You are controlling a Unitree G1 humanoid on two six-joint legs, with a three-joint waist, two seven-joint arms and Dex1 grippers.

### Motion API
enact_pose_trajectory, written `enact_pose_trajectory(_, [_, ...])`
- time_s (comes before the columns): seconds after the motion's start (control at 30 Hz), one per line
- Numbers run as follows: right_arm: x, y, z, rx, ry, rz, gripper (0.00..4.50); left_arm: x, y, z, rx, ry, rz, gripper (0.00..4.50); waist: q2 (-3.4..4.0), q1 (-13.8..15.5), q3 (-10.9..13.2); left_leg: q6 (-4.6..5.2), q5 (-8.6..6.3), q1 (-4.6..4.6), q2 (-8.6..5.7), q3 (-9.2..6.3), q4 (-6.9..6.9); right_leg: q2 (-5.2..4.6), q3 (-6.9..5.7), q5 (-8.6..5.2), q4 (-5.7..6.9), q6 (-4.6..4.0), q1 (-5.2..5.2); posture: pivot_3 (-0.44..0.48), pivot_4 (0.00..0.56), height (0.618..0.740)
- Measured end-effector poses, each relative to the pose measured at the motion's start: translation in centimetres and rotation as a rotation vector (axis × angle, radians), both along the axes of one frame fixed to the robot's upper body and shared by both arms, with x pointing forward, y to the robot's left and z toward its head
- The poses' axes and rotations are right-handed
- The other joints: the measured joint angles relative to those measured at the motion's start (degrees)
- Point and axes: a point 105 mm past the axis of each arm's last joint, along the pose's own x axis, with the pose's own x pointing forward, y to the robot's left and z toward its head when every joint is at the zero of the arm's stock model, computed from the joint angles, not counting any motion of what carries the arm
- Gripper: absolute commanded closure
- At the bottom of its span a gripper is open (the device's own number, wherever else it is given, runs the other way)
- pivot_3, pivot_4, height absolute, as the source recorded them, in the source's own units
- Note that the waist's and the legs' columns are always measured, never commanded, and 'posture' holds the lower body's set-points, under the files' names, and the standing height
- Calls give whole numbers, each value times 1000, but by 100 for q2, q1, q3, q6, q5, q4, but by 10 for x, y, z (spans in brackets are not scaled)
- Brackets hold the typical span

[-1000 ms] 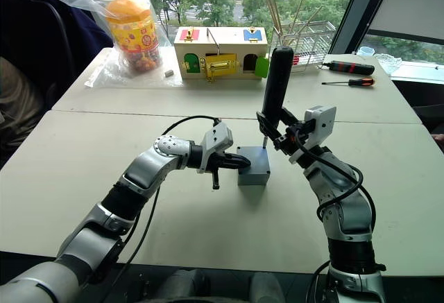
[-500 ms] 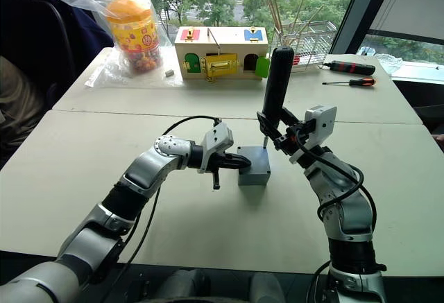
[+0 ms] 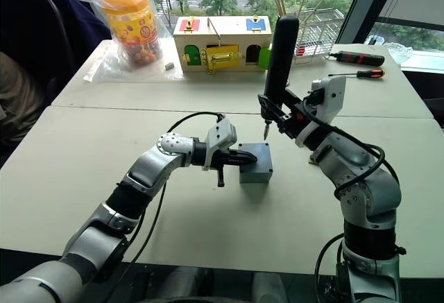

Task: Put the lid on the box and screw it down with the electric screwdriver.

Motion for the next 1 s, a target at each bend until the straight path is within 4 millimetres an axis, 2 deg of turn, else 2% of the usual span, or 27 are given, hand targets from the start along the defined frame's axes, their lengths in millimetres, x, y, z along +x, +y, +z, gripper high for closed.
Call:
enact_pose_trajectory(0.03, [-1,-4,15,7,-28,-26,2740,0,-1,0,-4,2,0,4500,1,8,5,0,0,-7,-1,0,4,0,-1,0,2,0,-6,0,150,740])
enact_pose_trajectory(0.1, [-1,-11,27,-48,-47,-101,2740,0,-1,1,-12,6,0,4500,-2,11,6,0,0,-8,-1,-2,5,-1,-2,0,3,0,-7,0,150,740])
enact_pose_trajectory(0.17, [3,-19,25,-98,-10,-168,2740,-1,-1,3,-27,18,0,4500,-10,3,11,0,1,-10,-1,-1,5,-1,-2,0,3,0,-8,0,150,740])
enact_pose_trajectory(0.23, [9,-25,13,-130,69,-187,2740,-2,-1,8,-69,38,14,4500,-5,-9,30,-6,6,-36,-1,4,7,-1,-1,0,7,1,-32,0,150,740])
enact_pose_trajectory(0.33, [19,-32,10,-113,123,-214,2740,4,-1,28,-142,-12,85,4500,-4,-22,57,-9,13,-80,-1,23,13,-5,1,0,79,1,-99,0,150,740])
enact_pose_trajectory(0.43, [21,-51,27,-156,120,-267,2740,8,-3,56,-216,-99,143,4500,3,7,67,-9,14,-91,-1,21,10,-3,-1,1,85,1,-111,0,150,740])
enact_pose_trajectory(0.53, [17,-80,35,-212,186,-338,2740,6,4,72,-225,-122,125,4500,3,2,68,-8,13,-95,-4,23,11,-4,-3,1,85,1,-110,0,150,740])
enact_pose_trajectory(0.57, [15,-97,32,-247,273,-361,2740,0,7,74,-206,-109,70,4500,8,9,71,-4,15,-101,-10,25,12,-7,-3,1,83,1,-112,0,150,740])
enact_pose_trajectory(0.6, [10,-124,26,-264,394,-420,2740,-6,13,74,-180,-97,18,4500,9,26,73,3,19,-105,-11,20,11,-8,-4,1,80,0,-112,0,150,740])
enact_pose_trajectory(0.67, [-6,-163,16,-277,571,-503,2740,-12,23,72,-135,-89,-32,4500,17,59,77,4,20,-109,-14,21,11,-9,-5,1,74,0,-114,0,150,740])
enact_pose_trajectory(0.7, [-14,-175,11,-278,633,-523,2740,-14,28,71,-116,-90,-43,4500,18,46,78,4,20,-110,-11,23,9,-8,-5,0,71,0,-115,0,150,740])
enact_pose_trajectory(0.77, [-26,-188,-4,-279,751,-508,2740,-22,30,69,-84,-93,-97,4500,18,-2,79,4,20,-112,-3,28,8,-7,-5,0,68,0,-114,0,150,740])
enact_pose_trajectory(0.87, [-39,-202,-39,-287,913,-481,2740,-41,22,64,-61,-90,-195,4500,17,-44,79,4,21,-108,3,55,13,-7,-4,1,67,1,-114,0,150,740])
enact_pose_trajectory(0.93, [-46,-207,-61,-256,1016,-470,2740,-46,21,57,-51,-73,-213,4500,25,-40,82,7,31,-104,6,66,14,-9,-3,1,68,1,-114,0,150,740])
enact_pose_trajectory(1.0, [-49,-209,-71,-225,1070,-456,2740,-47,22,51,-44,-54,-210,4500,43,-33,87,5,33,-102,7,72,14,-9,-2,1,69,1,-116,0,150,740])
